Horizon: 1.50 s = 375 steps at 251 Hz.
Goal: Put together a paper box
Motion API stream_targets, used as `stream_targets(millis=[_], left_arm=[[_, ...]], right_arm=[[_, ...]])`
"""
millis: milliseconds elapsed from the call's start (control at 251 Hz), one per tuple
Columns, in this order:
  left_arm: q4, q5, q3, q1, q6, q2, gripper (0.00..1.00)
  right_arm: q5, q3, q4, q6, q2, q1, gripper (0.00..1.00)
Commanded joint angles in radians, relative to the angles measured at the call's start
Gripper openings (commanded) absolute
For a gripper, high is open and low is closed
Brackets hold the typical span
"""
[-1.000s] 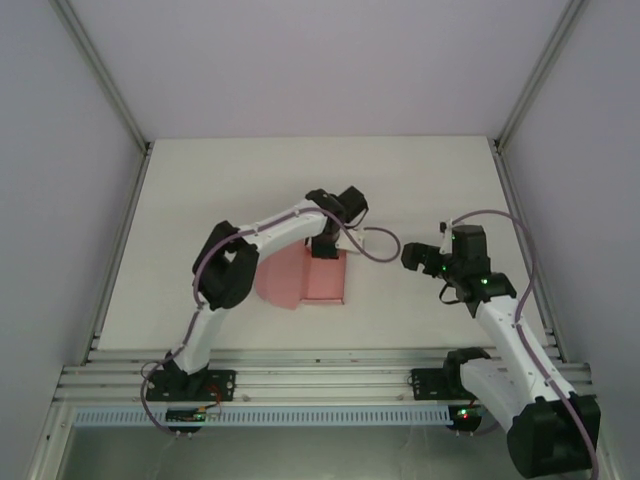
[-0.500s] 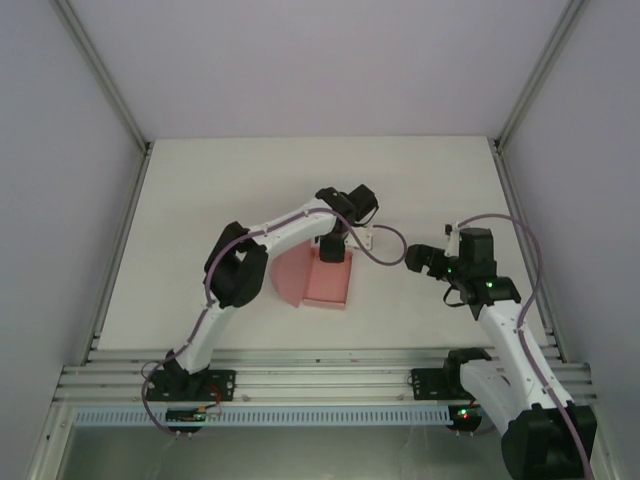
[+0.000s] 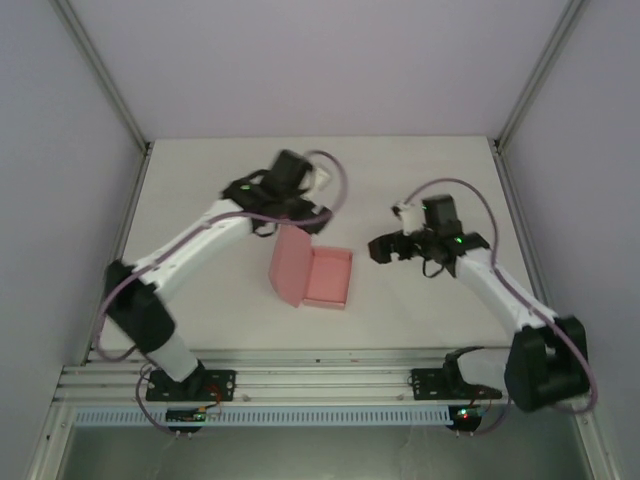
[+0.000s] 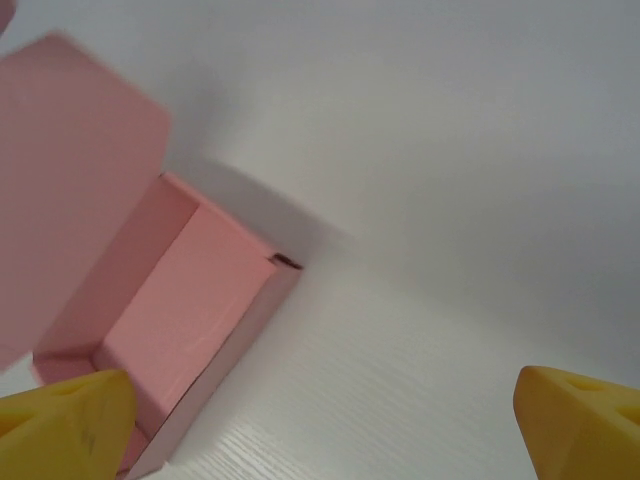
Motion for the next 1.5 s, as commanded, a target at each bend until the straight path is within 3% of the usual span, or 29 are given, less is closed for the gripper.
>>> stream_targets(millis=[0, 208, 331, 427, 519, 639, 714, 810, 906, 1185, 1297, 1425, 1493], left_arm=[[0.065, -0.013, -0.203, 0.101, -0.446, -0.115, 1.00], [0.156, 0.083, -0.518, 0.238, -0.591, -0.355, 1.00], [0.153, 0.076, -0.581, 0.261, -0.587, -0.435, 1.00], [0.127, 0.054, -0.593, 0.263, -0.586, -0.465, 0.99], [0.122, 0.049, -0.604, 0.266, -0.586, -0.482, 1.00], [0.135, 0.059, -0.616, 0.266, -0.581, -0.505, 1.00], [0.138, 0.062, -0.612, 0.266, -0.571, -0.518, 1.00], [0.145, 0.067, -0.598, 0.265, -0.558, -0.533, 1.00], [0.160, 0.072, -0.581, 0.265, -0.545, -0.546, 1.00], [0.183, 0.111, -0.519, 0.265, -0.518, -0.534, 1.00], [0.195, 0.134, -0.516, 0.266, -0.515, -0.511, 1.00], [0.217, 0.199, -0.517, 0.265, -0.490, -0.467, 1.00], [0.227, 0.236, -0.517, 0.265, -0.485, -0.443, 1.00]], right_arm=[[0.018, 0.152, -0.119, -0.227, 0.163, 0.111, 0.99], [0.047, 0.446, -0.236, -0.397, 0.498, 0.225, 0.95], [0.101, 0.548, -0.275, -0.450, 0.638, 0.276, 0.92], [0.133, 0.600, -0.300, -0.453, 0.703, 0.301, 0.83], [0.153, 0.605, -0.287, -0.432, 0.723, 0.316, 0.66], [0.243, 0.575, -0.248, -0.395, 0.731, 0.333, 0.28], [0.272, 0.560, -0.242, -0.359, 0.717, 0.336, 0.17], [0.326, 0.517, -0.191, -0.283, 0.660, 0.336, 0.07], [0.436, 0.454, -0.135, -0.108, 0.578, 0.336, 0.00], [0.740, 0.284, -0.220, 0.617, 0.425, 0.349, 0.00], [0.745, 0.237, -0.266, 0.838, 0.415, 0.376, 0.00], [0.660, 0.172, -0.156, 0.860, 0.411, 0.394, 0.00], [0.687, 0.169, -0.145, 0.859, 0.416, 0.397, 0.00]])
